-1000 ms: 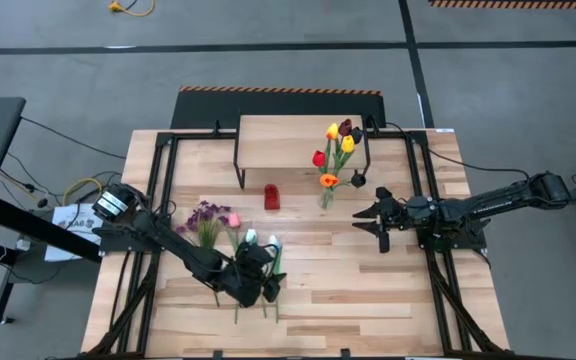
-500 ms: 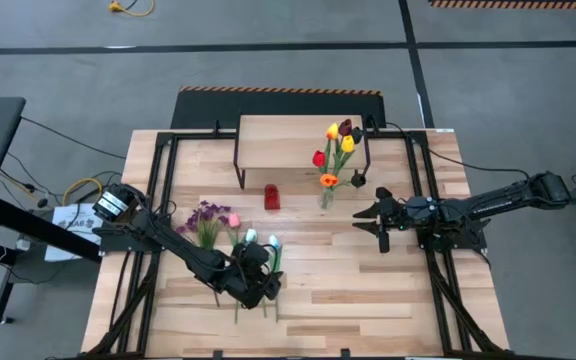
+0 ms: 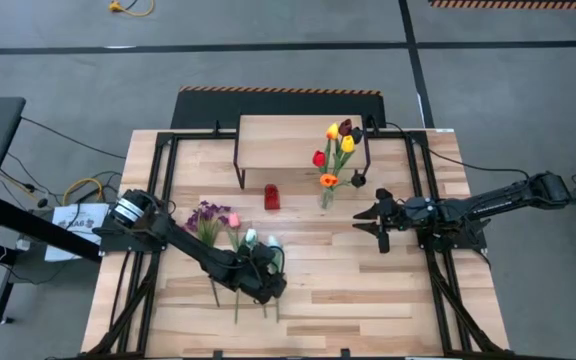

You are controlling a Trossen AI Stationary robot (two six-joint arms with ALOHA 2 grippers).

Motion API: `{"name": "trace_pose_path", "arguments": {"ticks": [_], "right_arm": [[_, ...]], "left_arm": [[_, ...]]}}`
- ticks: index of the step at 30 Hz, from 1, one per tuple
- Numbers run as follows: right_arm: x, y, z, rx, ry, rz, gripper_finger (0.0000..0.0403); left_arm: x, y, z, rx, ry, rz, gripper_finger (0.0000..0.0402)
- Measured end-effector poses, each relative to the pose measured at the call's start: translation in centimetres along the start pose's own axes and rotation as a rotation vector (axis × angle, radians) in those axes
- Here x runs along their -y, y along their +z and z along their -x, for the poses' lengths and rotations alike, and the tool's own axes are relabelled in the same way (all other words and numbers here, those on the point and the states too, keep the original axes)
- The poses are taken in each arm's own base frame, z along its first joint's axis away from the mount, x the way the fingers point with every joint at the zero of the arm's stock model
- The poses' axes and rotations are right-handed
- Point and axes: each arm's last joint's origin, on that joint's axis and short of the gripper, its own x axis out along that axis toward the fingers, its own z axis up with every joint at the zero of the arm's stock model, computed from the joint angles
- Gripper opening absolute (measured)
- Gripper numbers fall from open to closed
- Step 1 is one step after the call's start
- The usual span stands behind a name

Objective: Pick and place flowers into a vace then onto a shelf
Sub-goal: Put the right white flower into the red vase

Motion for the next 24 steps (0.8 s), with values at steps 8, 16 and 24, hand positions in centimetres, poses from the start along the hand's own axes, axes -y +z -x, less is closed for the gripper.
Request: {"name": "trace_pose_path", "arguments": {"ticks": [8, 16, 24], "right_arm": [[0.0, -0.2, 0.0, -0.018, -0.005, -0.015, 0.0118], [0.0, -0.2, 0.0, -0.018, -0.005, -0.016, 0.0118], [0.0, -0.2, 0.0, -0.017, -0.006, -0.015, 0.0118]], "left_arm": [[-0.4, 0.5, -0.3, 0.001, 0.026, 0.009, 0.0299], [-0.5, 1.1, -0.6, 0.008, 0.033, 0.031, 0.0235], [-0.3, 1.3, -0.7, 0.003, 0.007, 0.032, 0.0188]]}}
